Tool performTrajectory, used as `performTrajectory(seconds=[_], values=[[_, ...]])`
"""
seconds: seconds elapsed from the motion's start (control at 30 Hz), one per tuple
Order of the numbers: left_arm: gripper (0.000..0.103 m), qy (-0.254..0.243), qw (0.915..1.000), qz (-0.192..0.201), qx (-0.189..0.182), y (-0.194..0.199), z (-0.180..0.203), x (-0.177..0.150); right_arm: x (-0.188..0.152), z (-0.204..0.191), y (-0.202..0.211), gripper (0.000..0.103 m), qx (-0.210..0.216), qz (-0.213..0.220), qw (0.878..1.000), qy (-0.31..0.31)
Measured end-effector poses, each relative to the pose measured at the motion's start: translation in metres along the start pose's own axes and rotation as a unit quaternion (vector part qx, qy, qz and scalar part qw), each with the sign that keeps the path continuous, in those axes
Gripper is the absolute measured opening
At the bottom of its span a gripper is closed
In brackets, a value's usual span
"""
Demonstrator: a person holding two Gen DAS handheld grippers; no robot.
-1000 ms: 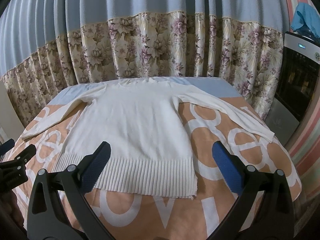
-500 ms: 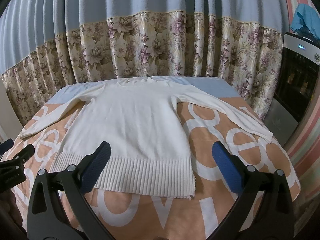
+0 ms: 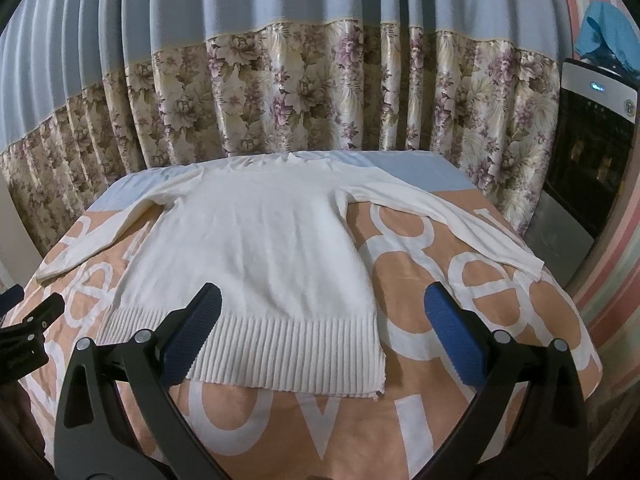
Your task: Fold small clothes
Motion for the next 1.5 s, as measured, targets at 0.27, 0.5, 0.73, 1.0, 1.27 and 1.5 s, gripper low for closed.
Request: performTrajectory(seconds=[0.27, 0.5, 0.73, 1.0, 1.27, 1.5], values=[[0.102, -0.005, 0.9999, -0.002, -0.01, -0.002, 0.005, -0.004, 0.0, -0.002, -0.001, 0.1, 0.0, -0.005, 1.0, 0.003], [0.102, -0.004, 0.9999, -0.004, -0.011, -0.005, 0.007, -0.005, 0.002, 0.001, -0.002, 0.1, -0.005, -0.005, 1.0, 0.002], [0.102, 0.001, 0.9998, -0.005, -0.018, -0.005, 0.011, -0.007, 0.003, 0.006, -0.002, 0.1, -0.011, -0.002, 1.0, 0.004], [0.102, -0.002, 0.9999, -0.009, -0.011, -0.007, 0.011, -0.009, 0.003, 0.01, -0.003, 0.1, -0.015, -0.003, 1.0, 0.005], [0.102, -0.002, 0.9999, -0.01, -0.009, -0.008, 0.007, -0.008, 0.002, 0.014, -0.004, 0.1, -0.017, -0.006, 1.0, 0.004], [0.102, -0.002, 0.9999, -0.012, -0.009, -0.008, 0.007, -0.009, 0.002, 0.015, -0.005, 0.1, -0.018, -0.006, 1.0, 0.005]])
Point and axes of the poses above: each gripper's, at about its wrist camera, not at the fingertips, and y roughly against the way its jaws point, z to its right, x to its top, the point moved 6 cm from there along -y, roughly the way its jaws point, and after that the axes turned 5 degrees about -y, right-handed, at the moved point
